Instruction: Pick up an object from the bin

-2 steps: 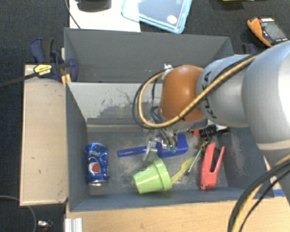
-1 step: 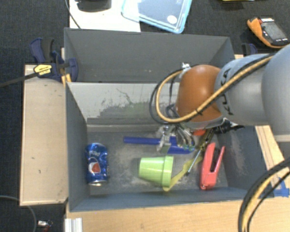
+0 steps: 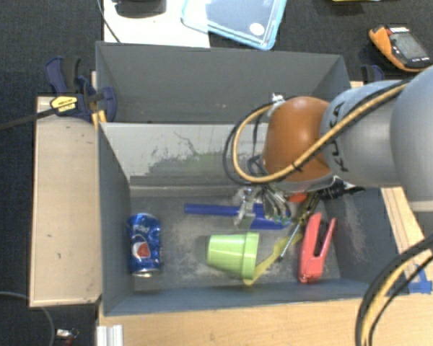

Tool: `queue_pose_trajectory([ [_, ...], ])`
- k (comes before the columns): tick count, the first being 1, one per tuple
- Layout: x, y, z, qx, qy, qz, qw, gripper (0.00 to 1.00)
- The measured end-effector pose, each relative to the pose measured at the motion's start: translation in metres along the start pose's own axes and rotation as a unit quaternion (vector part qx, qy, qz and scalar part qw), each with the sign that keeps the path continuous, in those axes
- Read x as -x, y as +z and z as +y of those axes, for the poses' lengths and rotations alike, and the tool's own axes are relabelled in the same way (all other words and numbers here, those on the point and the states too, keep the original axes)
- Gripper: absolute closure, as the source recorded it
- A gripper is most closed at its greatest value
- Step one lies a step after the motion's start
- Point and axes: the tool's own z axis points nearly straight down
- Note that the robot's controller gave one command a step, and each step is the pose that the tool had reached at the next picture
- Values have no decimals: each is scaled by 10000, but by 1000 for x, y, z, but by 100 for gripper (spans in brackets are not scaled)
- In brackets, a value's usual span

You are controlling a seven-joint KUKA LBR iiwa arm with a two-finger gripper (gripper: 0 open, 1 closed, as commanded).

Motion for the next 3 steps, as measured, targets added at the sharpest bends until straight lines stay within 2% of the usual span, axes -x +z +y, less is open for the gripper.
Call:
queue_pose_trajectory([
  [1, 0, -7, 0, 3, 9, 0, 10000, 100],
  [3, 1, -47, 0, 9, 36, -11, 10000, 100],
])
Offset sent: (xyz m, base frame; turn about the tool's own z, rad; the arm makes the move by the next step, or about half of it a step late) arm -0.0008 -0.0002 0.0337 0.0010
